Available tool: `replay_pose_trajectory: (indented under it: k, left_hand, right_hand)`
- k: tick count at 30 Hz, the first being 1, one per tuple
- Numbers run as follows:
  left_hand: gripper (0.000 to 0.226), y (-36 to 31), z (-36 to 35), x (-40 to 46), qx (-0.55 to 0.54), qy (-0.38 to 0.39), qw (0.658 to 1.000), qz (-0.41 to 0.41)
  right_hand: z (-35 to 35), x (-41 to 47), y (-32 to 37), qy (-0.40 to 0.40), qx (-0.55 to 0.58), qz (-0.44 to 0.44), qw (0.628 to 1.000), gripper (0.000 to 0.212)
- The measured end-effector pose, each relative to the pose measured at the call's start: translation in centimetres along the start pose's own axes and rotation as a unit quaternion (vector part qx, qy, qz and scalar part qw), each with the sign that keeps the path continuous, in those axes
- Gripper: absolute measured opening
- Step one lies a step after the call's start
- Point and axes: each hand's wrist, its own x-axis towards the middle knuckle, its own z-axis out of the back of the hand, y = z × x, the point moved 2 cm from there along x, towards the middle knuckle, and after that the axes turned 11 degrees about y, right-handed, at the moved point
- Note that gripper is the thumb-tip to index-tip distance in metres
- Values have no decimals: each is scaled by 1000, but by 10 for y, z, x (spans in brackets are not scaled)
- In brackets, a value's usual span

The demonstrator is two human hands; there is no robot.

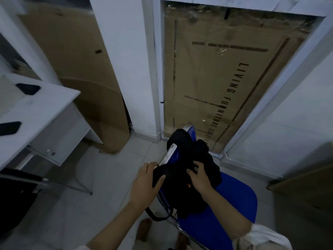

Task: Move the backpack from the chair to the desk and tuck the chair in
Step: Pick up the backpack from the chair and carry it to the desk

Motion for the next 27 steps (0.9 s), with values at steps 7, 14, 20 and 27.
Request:
replay_pose_trajectory:
  k: [7, 14, 20, 27]
  left_hand:
    - [27, -6, -15, -48, -29, -13, 999, 23]
    - [20, -22, -14, -27, 41, -32, 999, 2]
    - [32, -43, -4, 38, 14, -45, 999, 27]
    - [43, -58, -8, 114, -200, 103, 962, 153]
  right_hand:
    - [15, 8, -2, -19, 137, -36, 990, 37]
    - [21, 11, 0, -25, 182, -37, 982, 41]
    - [25, 11, 5, -7, 206, -56, 977, 42]
    - [21, 13, 12, 57, 200, -93, 974, 28]
